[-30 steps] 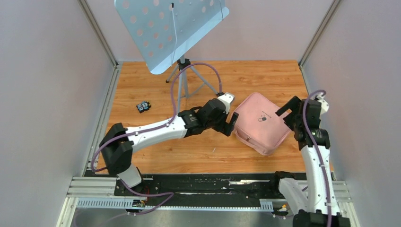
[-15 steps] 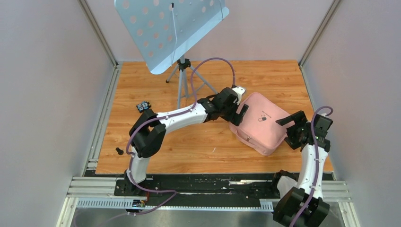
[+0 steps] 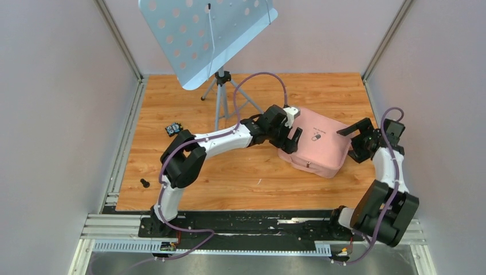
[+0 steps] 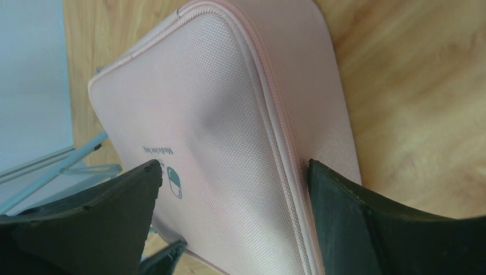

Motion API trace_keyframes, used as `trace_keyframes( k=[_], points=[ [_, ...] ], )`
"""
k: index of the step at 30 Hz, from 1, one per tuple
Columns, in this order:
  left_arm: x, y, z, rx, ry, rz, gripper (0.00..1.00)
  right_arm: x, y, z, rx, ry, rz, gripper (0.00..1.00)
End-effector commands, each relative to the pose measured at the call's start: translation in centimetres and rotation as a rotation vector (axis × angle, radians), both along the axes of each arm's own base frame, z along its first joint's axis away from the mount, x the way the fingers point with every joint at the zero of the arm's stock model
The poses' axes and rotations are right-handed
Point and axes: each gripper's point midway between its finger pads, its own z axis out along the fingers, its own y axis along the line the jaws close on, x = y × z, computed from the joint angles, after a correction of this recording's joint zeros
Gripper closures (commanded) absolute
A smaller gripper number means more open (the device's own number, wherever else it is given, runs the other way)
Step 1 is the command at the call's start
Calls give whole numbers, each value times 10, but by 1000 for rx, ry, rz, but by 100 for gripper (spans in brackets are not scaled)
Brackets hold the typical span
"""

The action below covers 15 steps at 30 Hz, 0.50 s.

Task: Organize the medicine kit
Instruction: Zip the medicine box at the center of the board.

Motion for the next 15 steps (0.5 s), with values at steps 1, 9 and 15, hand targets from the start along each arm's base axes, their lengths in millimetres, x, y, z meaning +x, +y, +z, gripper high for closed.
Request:
trace_keyframes(
  k=[1, 9, 15],
  points=[
    [-67, -16, 11, -65, 81, -171, 3, 60, 1, 41, -13, -171, 74, 7],
    [-150, -5, 33, -70, 115, -275, 3, 95, -57, 22, -203, 33, -13, 0],
    [-136, 18, 49, 11, 5, -228, 2, 57, -73, 59, -360, 9, -138, 0]
  ],
)
